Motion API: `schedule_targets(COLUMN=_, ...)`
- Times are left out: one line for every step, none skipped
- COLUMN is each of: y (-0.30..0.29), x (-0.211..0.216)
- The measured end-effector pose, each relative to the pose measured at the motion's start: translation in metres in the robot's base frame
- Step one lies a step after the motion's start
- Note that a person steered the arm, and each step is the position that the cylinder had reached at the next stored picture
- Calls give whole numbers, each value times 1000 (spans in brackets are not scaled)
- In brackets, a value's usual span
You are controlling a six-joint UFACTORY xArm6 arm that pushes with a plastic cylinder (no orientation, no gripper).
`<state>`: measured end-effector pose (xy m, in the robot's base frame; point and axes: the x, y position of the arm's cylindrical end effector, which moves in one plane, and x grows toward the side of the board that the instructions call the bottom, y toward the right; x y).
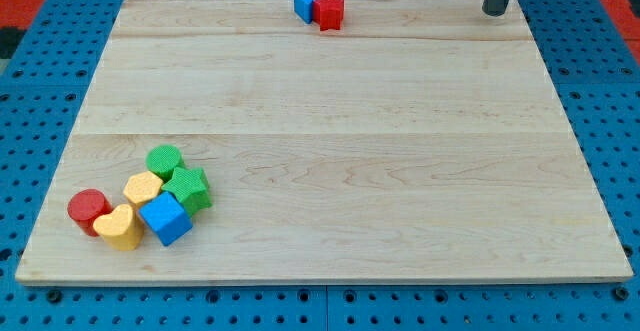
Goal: Slide the group of blocks a bit right
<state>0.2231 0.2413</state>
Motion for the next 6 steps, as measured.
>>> schedule_targets(y=-11, x=10)
schedule_targets(y=-58, x=36)
schedule_targets(y=-118, x=62)
schedule_targets(y=-224, x=102)
schedule_targets(y=-335, x=144)
schedule_targets(y=-431, x=171)
